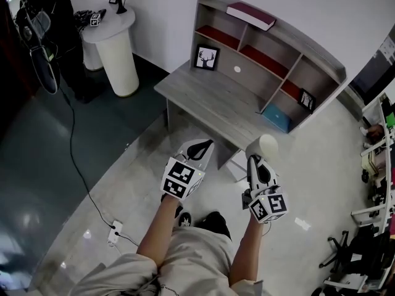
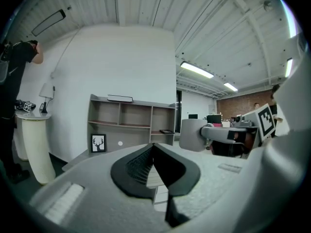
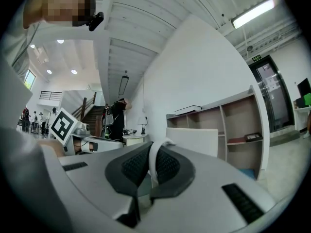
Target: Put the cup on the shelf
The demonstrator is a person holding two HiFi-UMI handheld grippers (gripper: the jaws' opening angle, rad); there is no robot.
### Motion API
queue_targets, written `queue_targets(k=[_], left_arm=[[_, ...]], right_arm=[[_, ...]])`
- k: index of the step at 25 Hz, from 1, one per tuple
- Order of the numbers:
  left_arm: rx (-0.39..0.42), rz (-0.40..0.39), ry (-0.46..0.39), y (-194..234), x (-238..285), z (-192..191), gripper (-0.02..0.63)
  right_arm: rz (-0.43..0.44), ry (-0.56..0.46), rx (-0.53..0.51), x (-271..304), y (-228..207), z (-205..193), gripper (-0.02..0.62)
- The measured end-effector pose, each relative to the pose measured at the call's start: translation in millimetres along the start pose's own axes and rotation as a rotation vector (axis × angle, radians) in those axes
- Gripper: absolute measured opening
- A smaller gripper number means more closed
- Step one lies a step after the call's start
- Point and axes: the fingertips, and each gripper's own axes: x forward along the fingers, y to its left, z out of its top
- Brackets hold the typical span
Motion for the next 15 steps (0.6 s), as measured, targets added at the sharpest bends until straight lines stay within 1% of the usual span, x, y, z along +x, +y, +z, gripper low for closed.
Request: queue_targets(k=[3,6,10,15], left_arm=[[-0.023,0.015,-0.011,15.2,-4.9,1.5,0.011],[-0.046,0.022,0.0,29.2,-3.8,-6.2,0.011],[-0.043,0.061,0.007,50.6,0.3,-10.0,0.011],[-0.031,0.093,-0.011,75.1,12.3,-6.6,0.011]], right_arm=[[-0.005,-0.022,-0.006,11.2,-3.0,7.5,0.015],[-0.013,-0.012,-0.03,24.2,-7.1,6.4,0.014],[0.007,-0.008,-0.037,48.6,-14.1,2.0,0.015],[0.013,-0.045,-0.019,77.8,-26.5,0.9,0.015]])
